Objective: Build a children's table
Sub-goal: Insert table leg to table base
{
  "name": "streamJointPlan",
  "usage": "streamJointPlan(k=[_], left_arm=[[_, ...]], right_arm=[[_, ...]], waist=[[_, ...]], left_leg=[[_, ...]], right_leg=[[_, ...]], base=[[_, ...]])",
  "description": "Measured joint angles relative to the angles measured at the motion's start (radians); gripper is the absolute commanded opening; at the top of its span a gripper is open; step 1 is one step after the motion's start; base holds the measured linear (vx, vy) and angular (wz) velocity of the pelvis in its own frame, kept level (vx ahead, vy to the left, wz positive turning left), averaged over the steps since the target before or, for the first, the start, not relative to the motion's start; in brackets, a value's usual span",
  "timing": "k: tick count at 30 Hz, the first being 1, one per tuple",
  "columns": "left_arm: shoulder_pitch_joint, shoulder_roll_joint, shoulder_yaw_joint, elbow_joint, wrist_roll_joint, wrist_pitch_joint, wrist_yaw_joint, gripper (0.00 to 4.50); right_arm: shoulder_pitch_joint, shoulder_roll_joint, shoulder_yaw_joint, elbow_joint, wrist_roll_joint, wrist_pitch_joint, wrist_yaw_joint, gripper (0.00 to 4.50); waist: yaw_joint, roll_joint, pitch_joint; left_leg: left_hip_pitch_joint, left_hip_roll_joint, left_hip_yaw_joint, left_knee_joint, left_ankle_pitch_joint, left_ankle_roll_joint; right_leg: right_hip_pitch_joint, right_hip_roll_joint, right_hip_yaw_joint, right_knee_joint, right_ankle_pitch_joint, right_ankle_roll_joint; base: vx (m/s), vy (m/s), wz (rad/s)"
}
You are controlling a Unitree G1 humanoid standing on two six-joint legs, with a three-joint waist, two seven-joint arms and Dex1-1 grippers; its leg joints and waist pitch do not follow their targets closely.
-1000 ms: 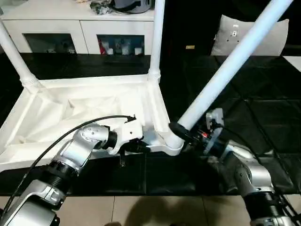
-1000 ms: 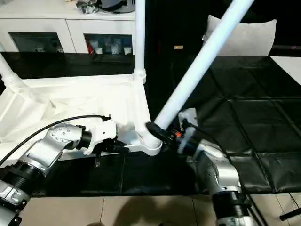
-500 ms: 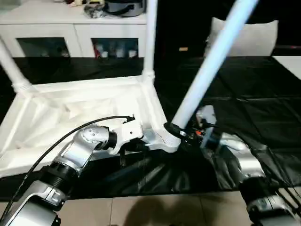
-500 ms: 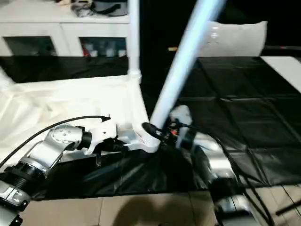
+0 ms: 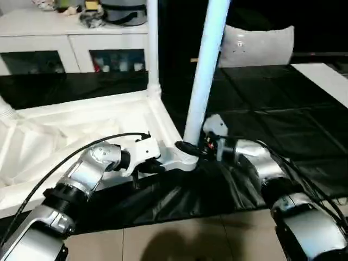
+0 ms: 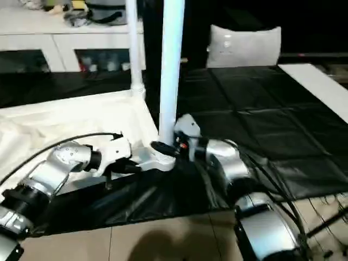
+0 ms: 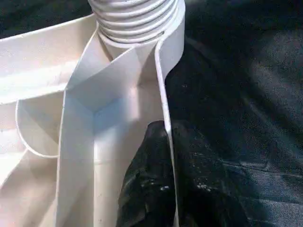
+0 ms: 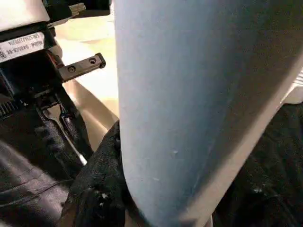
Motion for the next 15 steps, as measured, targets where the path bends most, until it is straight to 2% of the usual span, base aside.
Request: streamJointPlan(k=[1,2,3,4,5,6,7,9,12,15], left_arm=[[-0.016,-0.004,-0.011,0.016,0.000,-0.002,-0.007,0.00],[-0.023,-0.004,-0.011,0.022,0.000,-0.006,-0.013,0.00],[-0.036,-0.007,-0.012,0.036,0.001,-0.013,-0.029,0.00],[-0.039,-0.005,-0.011,0.039,0.000,-0.024,-0.043,0.00],[-0.052,-0.009,-0.013,0.047,-0.002,-0.030,-0.063,0.00],[-0.070,-0.014,-0.014,0.064,-0.007,-0.039,-0.089,0.00],[-0.081,-0.014,-0.014,0.075,-0.013,-0.044,-0.103,0.00],[-0.101,-0.014,-0.013,0.092,-0.020,-0.052,-0.124,0.00],[-0.116,-0.006,-0.013,0.102,-0.021,-0.071,-0.140,0.00],[-0.122,0.002,-0.013,0.103,-0.027,-0.085,-0.166,0.00]], right_arm=[[0.015,0.000,-0.008,-0.005,0.001,-0.014,0.001,1.89],[0.029,0.000,-0.011,-0.030,0.001,-0.015,0.002,1.89],[0.076,-0.013,-0.014,-0.106,0.006,-0.009,0.002,1.89],[0.113,-0.025,-0.012,-0.170,0.009,-0.006,0.004,1.89],[0.159,-0.045,-0.012,-0.254,0.015,0.010,0.003,1.89],[0.216,-0.070,-0.014,-0.369,0.023,0.053,-0.005,1.89],[0.245,-0.087,-0.015,-0.440,0.029,0.092,-0.012,1.89],[0.269,-0.103,-0.018,-0.537,0.036,0.181,-0.025,1.89],[0.288,-0.110,-0.018,-0.636,0.044,0.286,-0.049,1.89],[0.314,-0.120,-0.018,-0.731,0.046,0.375,-0.069,1.89]], waist=[[0.012,-0.020,-0.003],[0.030,-0.036,-0.003],[0.053,-0.044,-0.004],[0.071,-0.040,-0.005],[0.087,-0.034,-0.005],[0.100,-0.027,-0.006],[0.106,-0.026,-0.007],[0.109,-0.022,-0.007],[0.105,-0.015,-0.003],[0.100,-0.013,-0.001]], left_leg=[[0.004,-0.004,0.018,0.003,0.000,0.000],[0.012,-0.008,0.038,0.002,0.000,-0.001],[0.019,-0.021,0.032,0.012,-0.008,-0.003],[0.015,-0.022,0.024,0.009,-0.021,0.009],[0.002,-0.025,0.012,0.000,-0.021,0.010],[-0.006,-0.025,0.002,-0.014,-0.012,0.005],[-0.010,-0.021,0.003,-0.026,0.003,-0.001],[-0.020,-0.012,0.008,-0.029,0.026,-0.011],[-0.026,-0.009,0.011,-0.032,0.026,-0.013],[-0.031,-0.009,0.013,-0.038,0.025,-0.013]], right_leg=[[0.000,-0.004,0.052,0.079,-0.037,-0.024],[-0.009,-0.007,0.078,0.098,-0.043,0.001],[-0.022,-0.007,0.079,0.099,-0.042,0.014],[-0.024,-0.006,0.074,0.095,-0.042,0.014],[-0.026,-0.005,0.070,0.092,-0.043,0.013],[-0.030,0.006,0.073,0.081,-0.041,0.011],[-0.034,0.013,0.077,0.074,-0.031,0.007],[-0.043,0.022,0.078,0.071,-0.020,-0.003],[-0.043,0.023,0.075,0.057,-0.018,-0.005],[-0.043,0.023,0.076,0.041,-0.013,-0.004]], base=[[0.000,0.000,0.00],[0.062,-0.108,0.15],[0.062,-0.108,0.15],[0.064,-0.093,-0.23],[0.091,-0.060,-0.22],[0.091,-0.060,-0.22],[0.085,-0.066,0.04],[0.000,0.000,0.00],[0.000,0.000,0.00],[0.000,0.000,0.00]])
